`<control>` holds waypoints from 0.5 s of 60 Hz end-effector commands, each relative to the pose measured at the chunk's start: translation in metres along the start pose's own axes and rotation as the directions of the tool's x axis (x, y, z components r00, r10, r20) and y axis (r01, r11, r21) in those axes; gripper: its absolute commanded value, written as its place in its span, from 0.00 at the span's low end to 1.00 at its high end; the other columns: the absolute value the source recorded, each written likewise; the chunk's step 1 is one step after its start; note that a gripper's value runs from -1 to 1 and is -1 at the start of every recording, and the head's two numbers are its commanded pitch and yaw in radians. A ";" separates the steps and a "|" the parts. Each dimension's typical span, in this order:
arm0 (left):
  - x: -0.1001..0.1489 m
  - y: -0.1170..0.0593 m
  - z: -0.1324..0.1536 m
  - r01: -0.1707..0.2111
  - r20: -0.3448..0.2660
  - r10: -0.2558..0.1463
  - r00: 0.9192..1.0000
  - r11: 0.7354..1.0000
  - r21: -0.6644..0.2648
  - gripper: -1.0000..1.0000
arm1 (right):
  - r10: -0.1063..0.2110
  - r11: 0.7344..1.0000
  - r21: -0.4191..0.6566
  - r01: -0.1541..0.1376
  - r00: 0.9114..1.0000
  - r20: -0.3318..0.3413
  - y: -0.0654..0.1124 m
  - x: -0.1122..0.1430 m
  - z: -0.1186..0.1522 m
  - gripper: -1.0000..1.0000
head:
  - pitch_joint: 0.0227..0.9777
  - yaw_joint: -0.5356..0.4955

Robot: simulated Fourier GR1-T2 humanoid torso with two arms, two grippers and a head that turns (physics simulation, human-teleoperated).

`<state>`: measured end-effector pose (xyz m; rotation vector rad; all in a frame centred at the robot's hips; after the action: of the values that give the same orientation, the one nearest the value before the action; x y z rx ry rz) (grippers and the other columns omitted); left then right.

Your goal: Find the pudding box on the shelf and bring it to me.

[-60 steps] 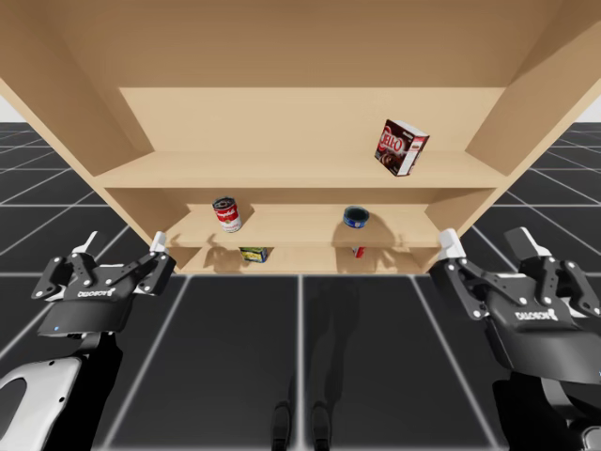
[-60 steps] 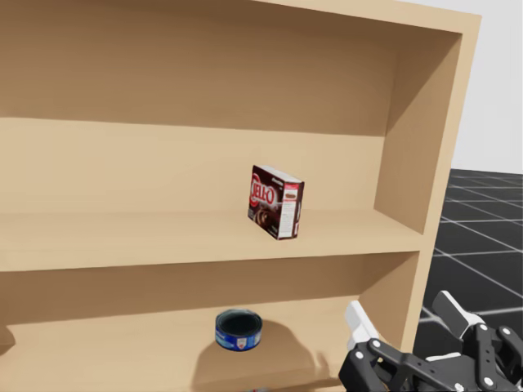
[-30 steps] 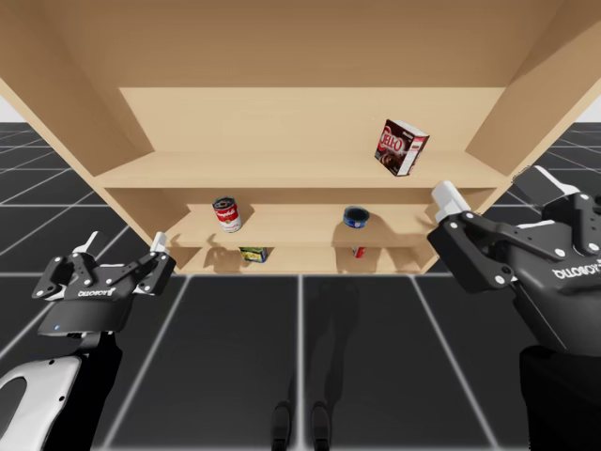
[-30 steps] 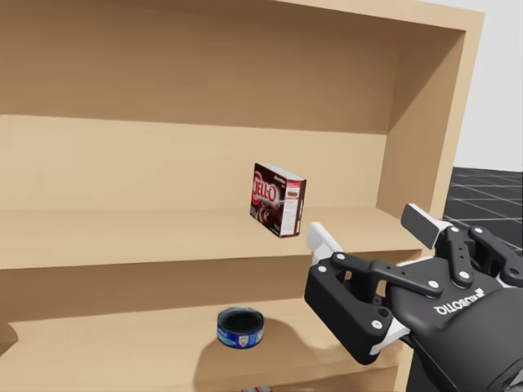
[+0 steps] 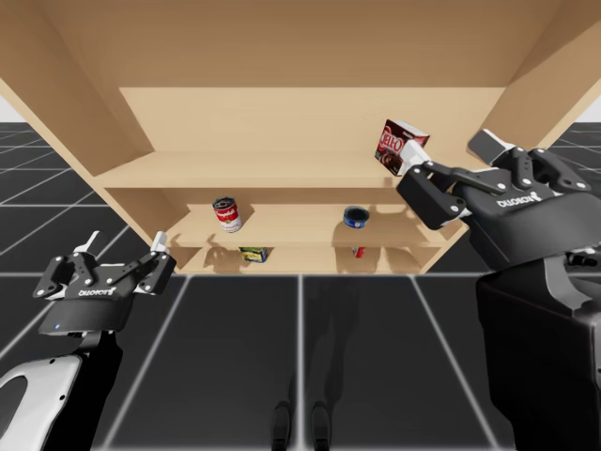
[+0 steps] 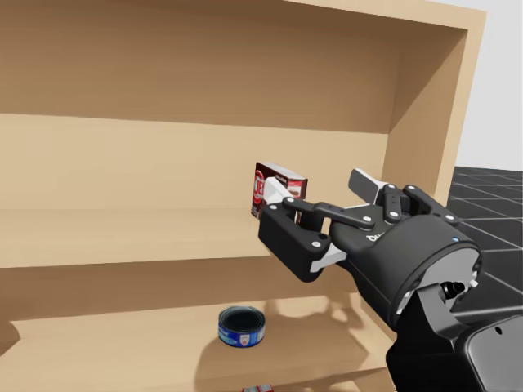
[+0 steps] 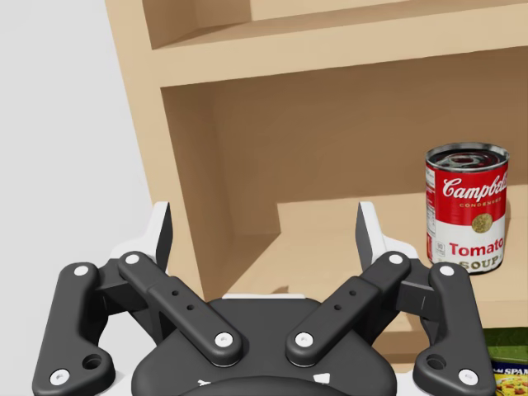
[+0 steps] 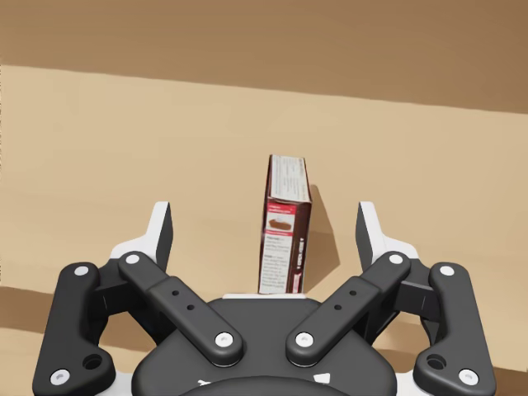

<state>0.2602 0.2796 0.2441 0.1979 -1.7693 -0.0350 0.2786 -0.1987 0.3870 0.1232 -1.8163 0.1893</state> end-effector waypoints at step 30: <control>0.001 0.002 0.000 -0.006 0.002 0.006 1.000 1.000 0.001 0.00 | -0.031 0.999 -0.032 0.024 0.974 -0.226 0.004 -0.030 -0.072 0.00 | 0.27 0.25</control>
<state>0.2601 0.2808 0.2449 0.1939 -1.7708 -0.0314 0.3362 -0.1820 0.3861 0.1249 -1.6947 0.1594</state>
